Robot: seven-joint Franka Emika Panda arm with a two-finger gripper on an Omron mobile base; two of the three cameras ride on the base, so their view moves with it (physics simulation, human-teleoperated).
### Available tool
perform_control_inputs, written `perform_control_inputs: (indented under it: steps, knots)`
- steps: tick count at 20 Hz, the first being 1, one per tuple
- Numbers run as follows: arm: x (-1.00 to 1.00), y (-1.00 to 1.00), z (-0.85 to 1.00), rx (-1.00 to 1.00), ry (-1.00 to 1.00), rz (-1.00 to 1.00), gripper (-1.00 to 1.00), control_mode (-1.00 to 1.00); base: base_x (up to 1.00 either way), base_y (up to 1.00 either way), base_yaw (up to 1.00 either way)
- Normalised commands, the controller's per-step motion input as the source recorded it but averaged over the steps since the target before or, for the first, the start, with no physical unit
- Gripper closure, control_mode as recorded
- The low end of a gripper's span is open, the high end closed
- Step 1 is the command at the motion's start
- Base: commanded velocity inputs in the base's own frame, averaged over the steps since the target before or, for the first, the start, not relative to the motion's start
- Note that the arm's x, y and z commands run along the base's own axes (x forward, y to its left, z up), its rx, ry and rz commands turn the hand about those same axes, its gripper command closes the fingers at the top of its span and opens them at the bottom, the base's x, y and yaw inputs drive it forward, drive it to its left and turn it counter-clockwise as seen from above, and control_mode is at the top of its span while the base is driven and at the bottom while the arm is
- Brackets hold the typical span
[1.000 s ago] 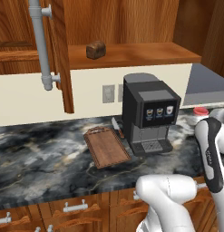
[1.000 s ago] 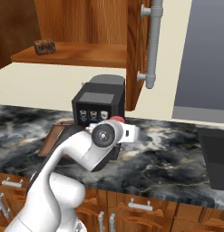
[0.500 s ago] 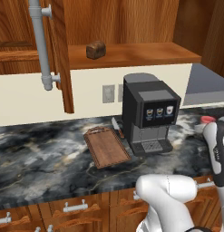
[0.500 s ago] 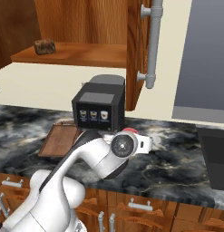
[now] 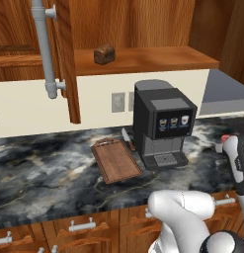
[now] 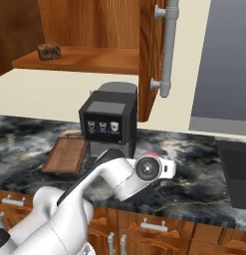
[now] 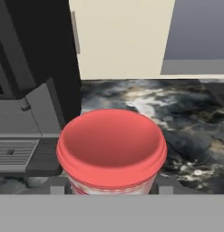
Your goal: Pick the bread, place it on the cutting board, pick the jam, place it on the counter, and close the cabinet.
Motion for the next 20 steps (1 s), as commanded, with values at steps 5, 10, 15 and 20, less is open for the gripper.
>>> perform_control_inputs:
  steps: [5, 10, 15, 20]
  knots:
    - [0.17, -0.17, -0.39, 0.00, 0.02, 0.00, 1.00, -1.00, 0.00, 0.00, 0.00]
    - [0.21, -0.05, -0.43, 0.00, 0.00, 0.00, 1.00, -1.00, 0.00, 0.00, 0.00]
    - [0.29, -0.03, -0.23, 0.00, 0.05, 0.00, 1.00, -1.00, 0.00, 0.00, 0.00]
    - [0.26, 0.00, -0.18, 0.00, 0.09, 0.00, 1.00, -1.00, 0.00, 0.00, 0.00]
